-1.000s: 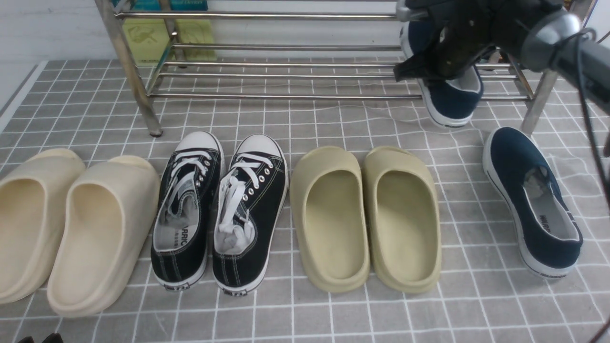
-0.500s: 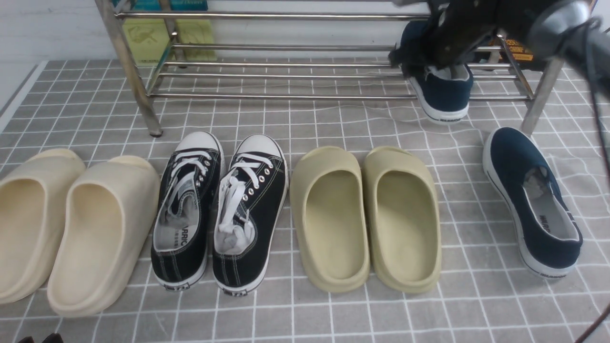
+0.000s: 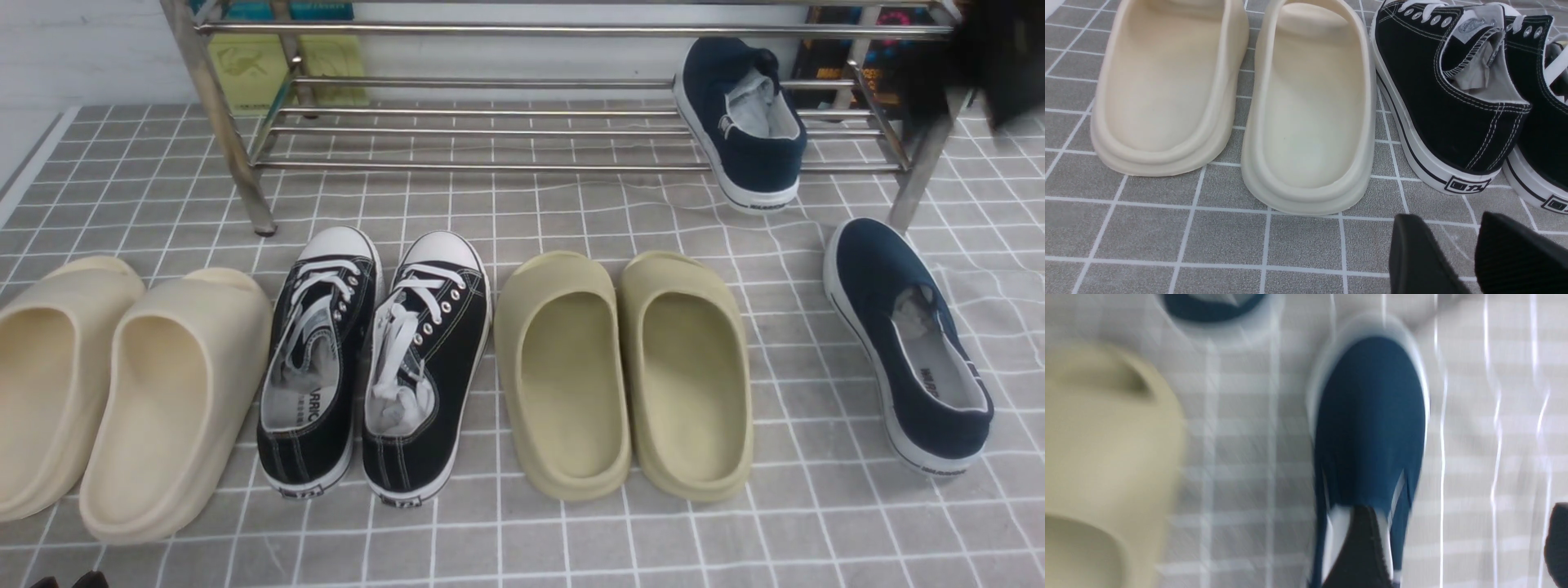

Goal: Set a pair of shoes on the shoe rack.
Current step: Use the right arm to grab the shoe closest to it, then use the right arm to put a shoe into the shoe rack

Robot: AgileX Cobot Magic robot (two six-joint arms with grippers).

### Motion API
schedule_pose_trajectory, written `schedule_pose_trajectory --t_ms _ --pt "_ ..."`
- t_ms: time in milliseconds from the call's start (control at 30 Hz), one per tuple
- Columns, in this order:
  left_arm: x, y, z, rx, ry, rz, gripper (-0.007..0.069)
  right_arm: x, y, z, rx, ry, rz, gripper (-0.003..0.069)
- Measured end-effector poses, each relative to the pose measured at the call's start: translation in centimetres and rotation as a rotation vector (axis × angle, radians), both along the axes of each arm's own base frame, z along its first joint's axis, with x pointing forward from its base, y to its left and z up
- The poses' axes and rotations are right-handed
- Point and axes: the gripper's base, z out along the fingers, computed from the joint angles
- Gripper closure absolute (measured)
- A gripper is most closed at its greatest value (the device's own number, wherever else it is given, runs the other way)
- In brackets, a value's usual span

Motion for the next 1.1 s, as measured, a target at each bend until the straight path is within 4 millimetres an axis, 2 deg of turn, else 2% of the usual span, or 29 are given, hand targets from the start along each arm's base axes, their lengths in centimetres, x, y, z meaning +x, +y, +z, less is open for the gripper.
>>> schedule_pose_trajectory --t_ms 100,167,300,400,433,467,500,567,700,800,967,1100 --pt "0.0 0.0 0.0 0.000 0.000 0.000 0.0386 -1.6 -0.4 -6.3 0.018 0.137 -0.019 0.0091" --pt "0.0 0.0 0.0 0.000 0.001 0.000 0.0386 -2.1 -0.2 -8.8 0.053 0.129 -0.031 0.0091" --pt "0.0 0.0 0.0 0.000 0.001 0.000 0.0386 -2.4 -0.1 -11.1 0.079 0.078 -0.055 0.0100" --pt "0.0 0.0 0.0 0.000 0.001 0.000 0.0386 -2.2 -0.1 -12.6 0.079 0.066 -0.053 0.0153" --pt "0.0 0.0 0.0 0.000 0.001 0.000 0.0386 -2.1 -0.1 -13.0 0.076 0.070 -0.054 0.0189" --pt "0.0 0.0 0.0 0.000 0.001 0.000 0.0386 -2.0 -0.1 -13.5 0.071 0.076 -0.056 0.0266" --pt "0.0 0.0 0.0 0.000 0.001 0.000 0.0386 -1.9 -0.1 -13.5 0.071 0.074 -0.056 0.0321" --pt "0.0 0.0 0.0 0.000 0.001 0.000 0.0386 -1.9 -0.1 -13.4 0.072 0.071 -0.056 0.0384" --pt "0.0 0.0 0.0 0.000 0.001 0.000 0.0386 -2.0 -0.1 -12.9 0.071 0.067 -0.052 0.0384" --pt "0.0 0.0 0.0 0.000 0.001 0.000 0.0386 -2.3 -0.1 -11.5 0.063 0.058 -0.028 0.0384" --pt "0.0 0.0 0.0 0.000 0.001 0.000 0.0386 -3.0 0.6 -5.1 0.083 -0.031 0.013 0.0399" --pt "0.0 0.0 0.0 0.000 0.001 0.000 0.0386 -2.3 0.7 -3.0 0.087 -0.087 0.016 0.0454"
